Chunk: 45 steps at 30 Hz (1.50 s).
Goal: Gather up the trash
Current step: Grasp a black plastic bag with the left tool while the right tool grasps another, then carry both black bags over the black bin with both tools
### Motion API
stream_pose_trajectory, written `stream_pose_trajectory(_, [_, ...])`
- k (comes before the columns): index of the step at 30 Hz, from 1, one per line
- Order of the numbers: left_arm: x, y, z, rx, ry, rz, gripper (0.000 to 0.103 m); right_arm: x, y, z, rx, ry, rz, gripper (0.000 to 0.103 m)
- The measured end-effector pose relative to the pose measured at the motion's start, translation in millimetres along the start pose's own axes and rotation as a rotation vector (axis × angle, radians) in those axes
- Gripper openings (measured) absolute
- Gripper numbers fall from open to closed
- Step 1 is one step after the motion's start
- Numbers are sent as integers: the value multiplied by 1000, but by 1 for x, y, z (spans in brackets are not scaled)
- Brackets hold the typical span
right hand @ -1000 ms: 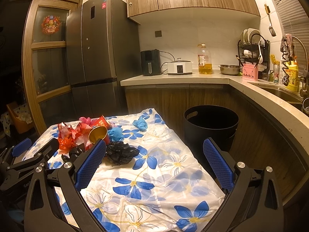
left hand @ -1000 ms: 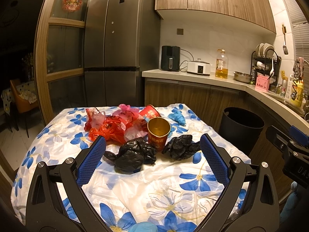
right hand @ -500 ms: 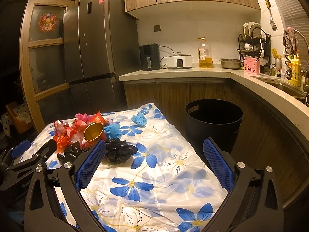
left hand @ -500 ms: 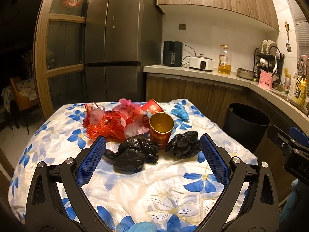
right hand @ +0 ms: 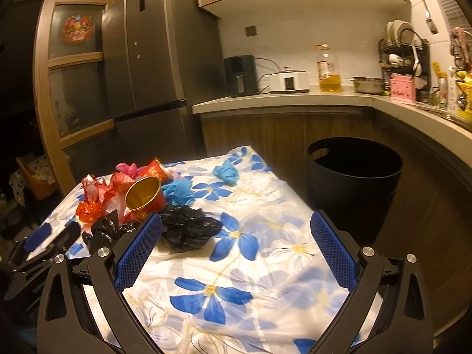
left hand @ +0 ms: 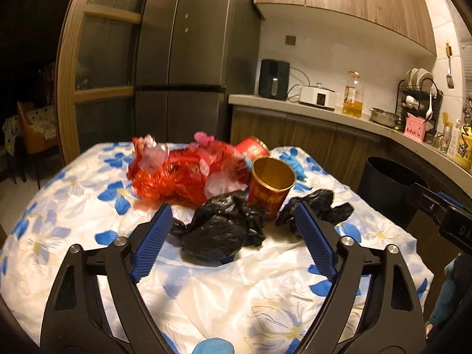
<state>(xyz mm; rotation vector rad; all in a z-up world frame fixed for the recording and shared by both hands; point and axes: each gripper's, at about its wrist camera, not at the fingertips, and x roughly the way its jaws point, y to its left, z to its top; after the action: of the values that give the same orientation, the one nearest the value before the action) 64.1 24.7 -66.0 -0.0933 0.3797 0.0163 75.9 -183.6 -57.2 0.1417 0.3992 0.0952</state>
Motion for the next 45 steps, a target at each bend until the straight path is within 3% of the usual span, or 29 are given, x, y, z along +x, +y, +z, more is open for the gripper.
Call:
stream_pose_trajectory(11, [59, 9, -10, -11, 92, -5, 55, 50, 25, -9, -68, 8, 103, 97])
stream_pose_trajectory(19, [79, 20, -19, -36, 172, -27, 17, 86, 40, -15, -84, 45, 145, 91])
stream_pose_trajectory(22, [80, 22, -20, -41, 179, -40, 10, 94, 45, -19, -102, 58, 147, 82])
stream_pose_trajectory(29, [74, 21, -20, -35, 173, -50, 3, 114, 49, -30, -111, 124, 154, 52])
stream_pose_trajectory(34, [69, 22, -18, -32, 163, -41, 1, 112, 52, -30, -123, 120, 169, 34])
stream_pose_trajectory(35, [66, 22, -17, -33, 158, -40, 1, 111, 53, -31, -127, 122, 176, 26])
stream_pose_trajectory(39, [54, 22, -12, -33, 136, -34, 1, 104, 53, -32, -132, 119, 182, 16])
stream_pose_trajectory(45, [32, 20, 1, -27, 87, -25, 1, 78, 38, -22, -104, 74, 183, 11])
